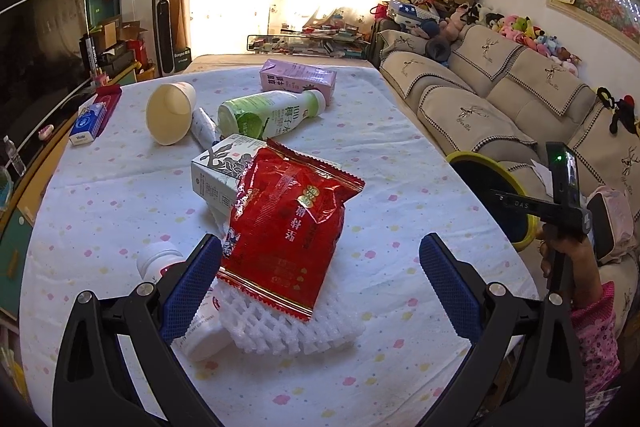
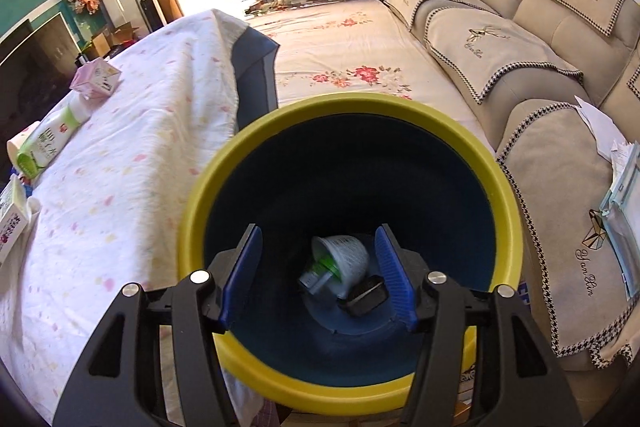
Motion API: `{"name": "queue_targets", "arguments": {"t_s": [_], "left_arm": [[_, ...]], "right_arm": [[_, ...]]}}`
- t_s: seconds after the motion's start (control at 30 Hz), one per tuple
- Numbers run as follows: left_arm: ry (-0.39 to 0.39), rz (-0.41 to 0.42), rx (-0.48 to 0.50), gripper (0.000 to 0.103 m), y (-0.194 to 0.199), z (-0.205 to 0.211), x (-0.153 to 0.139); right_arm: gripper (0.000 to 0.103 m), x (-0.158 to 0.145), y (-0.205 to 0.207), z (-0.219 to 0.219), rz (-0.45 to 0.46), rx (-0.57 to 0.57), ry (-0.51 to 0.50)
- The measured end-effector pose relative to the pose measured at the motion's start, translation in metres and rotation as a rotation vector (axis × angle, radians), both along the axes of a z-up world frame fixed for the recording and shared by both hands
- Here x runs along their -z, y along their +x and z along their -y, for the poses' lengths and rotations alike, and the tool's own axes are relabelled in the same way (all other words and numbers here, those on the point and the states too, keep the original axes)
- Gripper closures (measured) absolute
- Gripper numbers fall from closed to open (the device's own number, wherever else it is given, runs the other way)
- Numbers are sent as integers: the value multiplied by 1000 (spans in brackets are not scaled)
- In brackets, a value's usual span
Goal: Collect trash
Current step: 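Drop the jar into the bin by opening the right gripper, then grasp the red snack bag with the left gripper and lift it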
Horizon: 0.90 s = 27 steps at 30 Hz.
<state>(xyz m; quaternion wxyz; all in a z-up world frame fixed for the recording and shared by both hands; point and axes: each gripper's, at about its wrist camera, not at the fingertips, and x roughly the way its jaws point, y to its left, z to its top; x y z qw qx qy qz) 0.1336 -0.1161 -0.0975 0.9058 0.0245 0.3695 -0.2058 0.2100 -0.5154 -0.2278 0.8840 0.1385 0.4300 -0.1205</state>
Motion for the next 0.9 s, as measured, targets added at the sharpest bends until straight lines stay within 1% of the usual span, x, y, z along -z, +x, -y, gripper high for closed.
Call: {"name": "queue_targets", "arguments": {"t_s": [0.13, 0.37, 0.6, 0.63, 0.67, 0.7, 0.73, 0.8, 0.87, 0.9], "left_arm": [[16, -8, 14, 6, 13, 0, 7], [84, -26, 25, 6, 38, 6, 22], [107, -52, 33, 6, 56, 9, 30], [112, -52, 36, 9, 57, 9, 31], [115, -52, 39, 16, 57, 10, 32], [114, -56, 42, 21, 57, 10, 32], [104, -68, 43, 27, 59, 8, 33], [80, -83, 44, 32, 61, 5, 33], [70, -88, 44, 40, 60, 1, 31], [65, -86, 43, 42, 60, 0, 29]], "right_arm": [[47, -2, 3, -6, -4, -16, 1], [47, 0, 5, -12, -13, -32, 7], [47, 2, 7, -14, -16, -42, 15], [47, 2, 7, -14, -17, -44, 16], [47, 2, 7, -15, -17, -46, 16], [47, 2, 7, -15, -17, -46, 17], [47, 2, 7, -15, -16, -46, 18], [47, 2, 8, -15, -15, -47, 20], [47, 1, 8, -16, -14, -49, 22], [47, 1, 8, -15, -14, -50, 23]]}}
